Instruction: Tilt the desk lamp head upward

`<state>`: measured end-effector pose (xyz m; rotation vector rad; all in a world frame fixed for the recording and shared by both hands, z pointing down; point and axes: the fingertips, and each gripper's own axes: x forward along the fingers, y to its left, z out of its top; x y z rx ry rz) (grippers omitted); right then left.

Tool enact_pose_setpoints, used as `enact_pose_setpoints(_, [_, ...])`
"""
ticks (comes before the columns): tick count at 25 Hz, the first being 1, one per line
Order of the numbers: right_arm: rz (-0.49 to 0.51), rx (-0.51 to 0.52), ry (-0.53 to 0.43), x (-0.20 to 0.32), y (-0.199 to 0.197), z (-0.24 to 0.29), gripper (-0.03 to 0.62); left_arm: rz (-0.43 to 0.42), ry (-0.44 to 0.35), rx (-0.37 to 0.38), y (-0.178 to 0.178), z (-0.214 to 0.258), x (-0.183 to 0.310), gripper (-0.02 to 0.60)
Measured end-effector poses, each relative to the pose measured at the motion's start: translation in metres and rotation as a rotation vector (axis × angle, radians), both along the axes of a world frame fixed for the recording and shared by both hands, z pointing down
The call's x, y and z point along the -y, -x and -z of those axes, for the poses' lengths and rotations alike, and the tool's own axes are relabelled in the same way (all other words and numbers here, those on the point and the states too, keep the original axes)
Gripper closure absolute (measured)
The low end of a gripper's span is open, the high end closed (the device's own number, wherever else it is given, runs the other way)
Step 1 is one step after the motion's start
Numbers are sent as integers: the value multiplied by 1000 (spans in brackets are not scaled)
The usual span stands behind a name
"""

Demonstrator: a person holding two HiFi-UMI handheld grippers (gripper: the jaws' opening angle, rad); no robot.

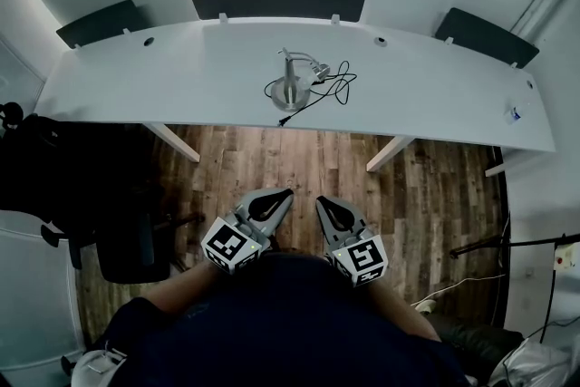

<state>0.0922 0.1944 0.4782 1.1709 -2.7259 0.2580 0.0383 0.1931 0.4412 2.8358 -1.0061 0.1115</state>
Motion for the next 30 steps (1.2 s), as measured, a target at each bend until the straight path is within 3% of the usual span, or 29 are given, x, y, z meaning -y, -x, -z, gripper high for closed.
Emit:
enact_pose_setpoints(7, [-63, -34, 6, 58, 2, -8, 583, -24, 4, -24, 12, -11, 64, 574])
enact_pose_setpoints(14, [-160, -53, 8, 160, 18, 6, 583, -61, 7, -24, 40, -7, 174, 574])
enact_pose_setpoints(19, [-191, -87, 34, 223, 42, 3, 583, -100, 34, -63, 59, -4, 239, 574])
enact_pose_setpoints(24, [-215, -106, 27, 267, 64, 9, 583, -126, 54, -63, 82, -11, 284, 574])
enact_pose_setpoints(30, [-242, -140, 32, 295, 55, 4, 583, -110, 69, -45, 85, -23, 313, 574])
